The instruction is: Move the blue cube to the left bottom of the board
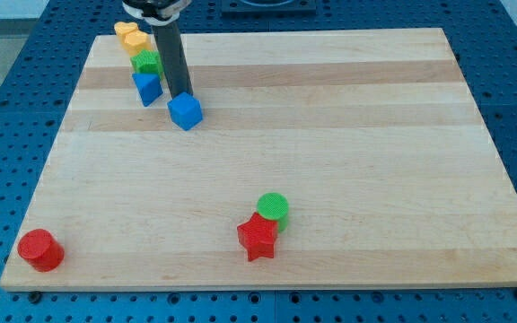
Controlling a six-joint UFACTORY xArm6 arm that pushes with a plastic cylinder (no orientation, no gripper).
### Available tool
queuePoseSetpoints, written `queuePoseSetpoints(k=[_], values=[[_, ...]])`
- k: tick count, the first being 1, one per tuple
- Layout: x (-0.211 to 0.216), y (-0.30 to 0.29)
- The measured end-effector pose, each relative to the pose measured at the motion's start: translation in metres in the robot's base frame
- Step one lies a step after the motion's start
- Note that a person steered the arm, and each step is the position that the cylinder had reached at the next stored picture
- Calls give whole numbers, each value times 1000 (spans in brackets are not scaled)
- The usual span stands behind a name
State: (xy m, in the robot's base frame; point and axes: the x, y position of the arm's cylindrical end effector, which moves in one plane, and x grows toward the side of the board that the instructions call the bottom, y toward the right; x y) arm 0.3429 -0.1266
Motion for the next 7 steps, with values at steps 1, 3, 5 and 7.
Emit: queuePoseSetpoints(k=[1,3,5,7], values=[[17,14],[46,64],[53,50],[55,8]])
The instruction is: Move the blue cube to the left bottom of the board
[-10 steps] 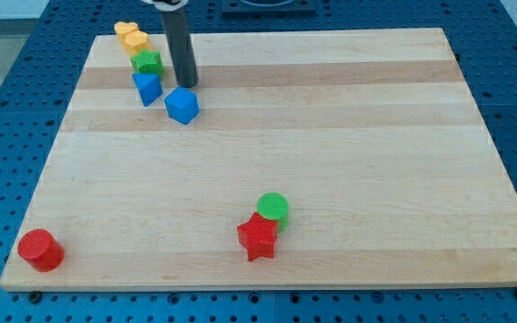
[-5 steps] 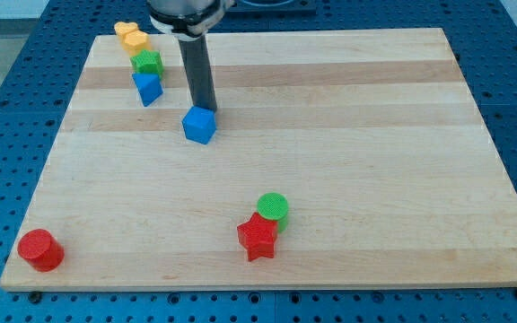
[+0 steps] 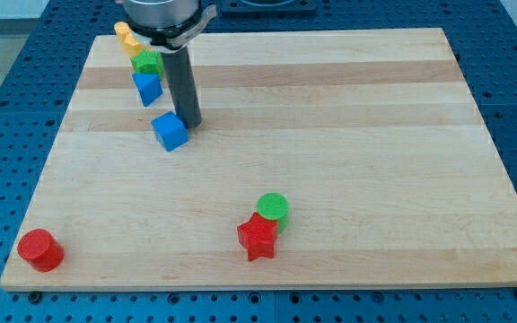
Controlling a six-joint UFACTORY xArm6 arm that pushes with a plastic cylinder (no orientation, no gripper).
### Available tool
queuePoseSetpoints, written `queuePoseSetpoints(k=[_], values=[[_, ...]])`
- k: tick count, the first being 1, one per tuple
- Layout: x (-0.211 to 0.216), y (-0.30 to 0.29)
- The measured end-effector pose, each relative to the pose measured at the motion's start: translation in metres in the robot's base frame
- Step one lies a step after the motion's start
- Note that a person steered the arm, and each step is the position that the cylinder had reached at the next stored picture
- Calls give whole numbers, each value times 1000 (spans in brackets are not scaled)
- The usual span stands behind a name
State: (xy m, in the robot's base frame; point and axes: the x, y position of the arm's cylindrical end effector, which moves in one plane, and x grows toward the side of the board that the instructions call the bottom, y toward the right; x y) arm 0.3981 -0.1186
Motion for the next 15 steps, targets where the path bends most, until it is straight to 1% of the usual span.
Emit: queuePoseSetpoints(k=[1,3,5,7,8,9,10,11,12,14,15], values=[[25,-3],[26,-31],[28,-77],[78,-95],[96,-107],[74,-108],[63,-134],[78,-155],[91,-150],[122,-122],[137,-122]])
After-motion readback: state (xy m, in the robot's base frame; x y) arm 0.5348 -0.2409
